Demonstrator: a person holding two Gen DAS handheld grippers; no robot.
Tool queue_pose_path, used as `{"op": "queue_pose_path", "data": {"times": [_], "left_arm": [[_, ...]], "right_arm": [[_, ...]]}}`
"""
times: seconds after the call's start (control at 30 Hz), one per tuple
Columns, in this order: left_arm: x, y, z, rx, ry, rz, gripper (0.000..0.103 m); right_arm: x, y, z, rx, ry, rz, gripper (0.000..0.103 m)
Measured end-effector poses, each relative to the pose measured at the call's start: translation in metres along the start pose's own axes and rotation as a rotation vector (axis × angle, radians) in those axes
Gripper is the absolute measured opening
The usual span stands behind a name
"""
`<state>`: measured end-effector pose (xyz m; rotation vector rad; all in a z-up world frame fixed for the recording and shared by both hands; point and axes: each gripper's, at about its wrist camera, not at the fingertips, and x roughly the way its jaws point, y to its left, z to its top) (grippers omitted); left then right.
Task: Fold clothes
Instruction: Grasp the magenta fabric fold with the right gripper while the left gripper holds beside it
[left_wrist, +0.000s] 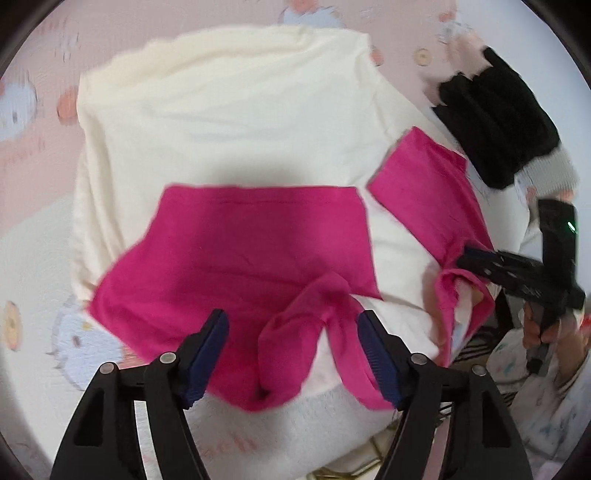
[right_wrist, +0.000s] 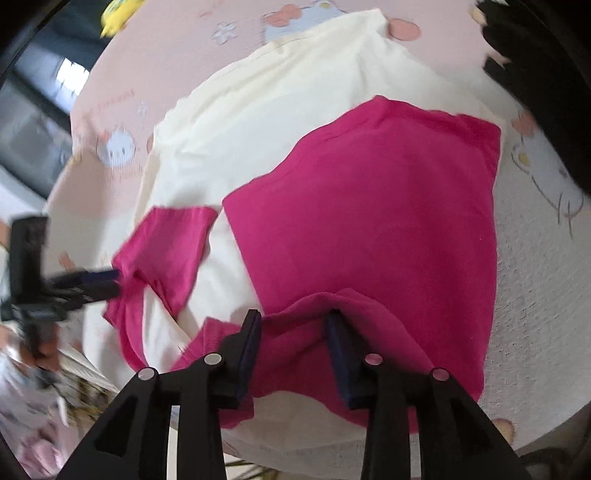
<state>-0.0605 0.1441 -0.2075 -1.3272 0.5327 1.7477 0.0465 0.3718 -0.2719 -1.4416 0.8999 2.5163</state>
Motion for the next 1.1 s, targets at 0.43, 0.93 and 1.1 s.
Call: {"op": "queue_pose_path", "data": {"times": [0.43,0.93,1.1], "left_arm": [[0.031,-0.062,-0.028,0.238,0.017,0.118,0.071],[0.058,-0.047,-0.02,-0.068,-0.025,-0.044,0.028],[0.06,-0.047,-0.02,-0.074,-0.03,-0.046,0.028]], "right_arm": [[0.003,-0.007,0.0,0.055,0.004,-0.019,0.036],[-0.024,0.024,-0.013,-0.068,-0.059,-0.189,0.057],[-0.05,0.042,-0.028,-0.113,-0.119,-0.213,0.057]]}}
